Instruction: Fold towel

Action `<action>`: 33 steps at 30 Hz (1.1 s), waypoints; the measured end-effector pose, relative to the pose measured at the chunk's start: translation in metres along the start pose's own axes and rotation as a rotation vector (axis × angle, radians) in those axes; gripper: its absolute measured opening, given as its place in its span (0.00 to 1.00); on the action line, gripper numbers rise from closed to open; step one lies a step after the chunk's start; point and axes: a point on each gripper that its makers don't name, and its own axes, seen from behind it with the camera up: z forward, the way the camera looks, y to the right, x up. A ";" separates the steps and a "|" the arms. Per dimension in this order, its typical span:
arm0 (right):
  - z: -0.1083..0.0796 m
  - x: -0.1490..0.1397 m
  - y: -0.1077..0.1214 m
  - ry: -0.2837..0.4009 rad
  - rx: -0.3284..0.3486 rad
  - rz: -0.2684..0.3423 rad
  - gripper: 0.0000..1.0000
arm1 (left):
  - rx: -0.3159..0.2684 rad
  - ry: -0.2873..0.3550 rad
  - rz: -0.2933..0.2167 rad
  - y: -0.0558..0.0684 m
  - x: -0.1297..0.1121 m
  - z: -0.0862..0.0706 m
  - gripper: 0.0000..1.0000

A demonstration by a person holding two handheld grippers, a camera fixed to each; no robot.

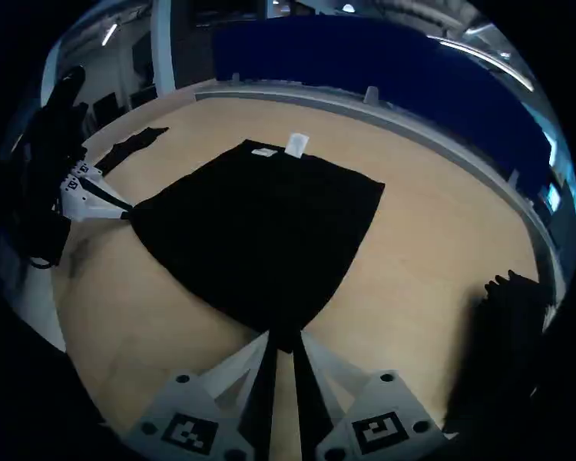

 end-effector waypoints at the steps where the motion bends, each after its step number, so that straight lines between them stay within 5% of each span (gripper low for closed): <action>1: -0.002 0.002 0.000 0.003 0.000 -0.002 0.14 | 0.001 0.001 -0.002 0.000 0.001 -0.002 0.08; 33: -0.087 0.037 -0.023 0.029 0.031 -0.012 0.14 | -0.050 0.033 -0.119 0.026 0.027 -0.096 0.08</action>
